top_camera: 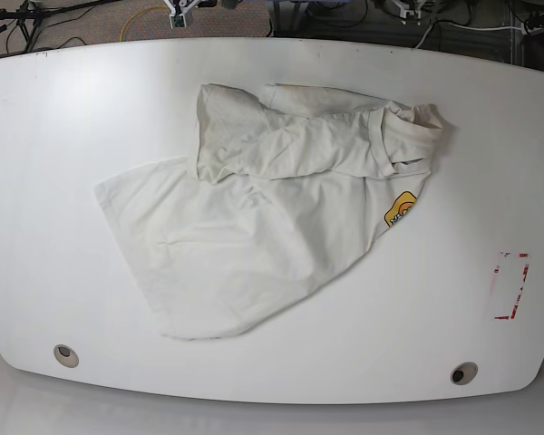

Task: Fold the T-shirt properly

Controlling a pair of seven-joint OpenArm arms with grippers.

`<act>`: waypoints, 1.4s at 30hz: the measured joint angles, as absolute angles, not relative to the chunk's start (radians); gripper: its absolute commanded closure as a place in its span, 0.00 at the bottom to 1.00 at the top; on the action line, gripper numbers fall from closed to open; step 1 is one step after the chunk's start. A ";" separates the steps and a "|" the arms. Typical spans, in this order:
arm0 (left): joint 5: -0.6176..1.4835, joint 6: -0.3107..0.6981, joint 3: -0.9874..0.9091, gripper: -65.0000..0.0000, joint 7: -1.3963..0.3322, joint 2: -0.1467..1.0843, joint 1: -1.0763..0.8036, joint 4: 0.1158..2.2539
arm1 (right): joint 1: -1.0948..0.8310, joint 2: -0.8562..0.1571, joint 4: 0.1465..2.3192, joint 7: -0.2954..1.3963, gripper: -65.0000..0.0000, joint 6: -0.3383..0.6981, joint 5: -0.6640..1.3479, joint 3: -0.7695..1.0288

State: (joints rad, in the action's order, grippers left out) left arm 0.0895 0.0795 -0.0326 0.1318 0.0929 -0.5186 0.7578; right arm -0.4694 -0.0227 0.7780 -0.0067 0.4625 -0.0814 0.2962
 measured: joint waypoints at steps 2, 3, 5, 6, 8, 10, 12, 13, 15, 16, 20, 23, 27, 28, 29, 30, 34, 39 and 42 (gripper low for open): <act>0.089 0.080 -0.033 0.36 0.126 0.092 -0.514 0.737 | -0.451 -0.022 0.757 -0.007 0.87 0.461 -0.117 0.296; 0.087 0.080 -0.033 0.36 0.126 0.093 -0.511 0.729 | -0.444 -0.022 0.748 -0.006 0.87 0.461 -0.137 0.297; 0.087 0.080 -0.031 0.36 0.118 0.092 -0.497 0.699 | -0.427 -0.016 0.728 -0.009 0.87 0.460 -0.178 0.296; 0.087 0.079 -0.020 0.36 0.123 0.093 -0.479 0.676 | -0.419 -0.013 0.718 -0.007 0.87 0.460 -0.191 0.297; 0.086 0.076 -0.004 0.36 0.124 0.093 -0.444 0.627 | -0.406 -0.011 0.698 -0.024 0.87 0.461 -0.211 0.297; 0.087 0.079 0.012 0.36 0.122 0.093 -0.400 0.554 | -0.389 -0.011 0.663 -0.049 0.87 0.459 -0.214 0.297; 0.088 0.080 0.016 0.36 0.131 0.092 -0.367 0.493 | -0.370 -0.012 0.625 -0.053 0.87 0.459 -0.221 0.300; 0.087 0.081 0.016 0.36 0.134 0.091 -0.353 0.472 | -0.362 -0.012 0.606 -0.053 0.87 0.459 -0.222 0.300; 0.087 0.083 0.016 0.36 0.140 0.092 -0.345 0.451 | -0.349 -0.012 0.575 -0.057 0.87 0.455 -0.222 0.300; 0.088 0.083 0.016 0.36 0.139 0.093 -0.344 0.447 | -0.341 -0.014 0.556 -0.069 0.87 0.456 -0.222 0.300; 0.088 0.082 0.016 0.36 0.136 0.096 -0.346 0.443 | -0.331 -0.014 0.520 -0.083 0.87 0.453 -0.226 0.300; 0.088 0.080 0.016 0.36 0.135 0.095 -0.346 0.439 | -0.331 -0.015 0.514 -0.097 0.87 0.453 -0.226 0.300; 0.087 0.079 0.020 0.36 0.135 0.095 -0.337 0.437 | -0.331 -0.027 0.511 -0.097 0.87 0.453 -0.226 0.300; 0.087 0.079 0.020 0.36 0.132 0.095 -0.334 0.434 | -0.330 -0.029 0.510 -0.097 0.87 0.453 -0.226 0.300; 0.087 0.079 0.020 0.36 0.130 0.095 -0.331 0.434 | -0.330 -0.031 0.510 -0.097 0.87 0.453 -0.226 0.300; 0.087 0.079 0.020 0.36 0.131 0.095 -0.329 0.434 | -0.330 -0.032 0.510 -0.097 0.87 0.453 -0.226 0.300; 0.087 0.079 0.020 0.36 0.133 0.095 -0.318 0.434 | -0.328 -0.039 0.510 -0.097 0.87 0.453 -0.226 0.302; 0.087 0.079 0.020 0.36 0.138 0.095 -0.318 0.435 | -0.321 -0.039 0.509 -0.097 0.87 0.453 -0.230 0.302; 0.087 0.079 0.020 0.36 0.137 0.094 -0.321 0.435 | -0.316 -0.039 0.509 -0.097 0.87 0.453 -0.229 0.302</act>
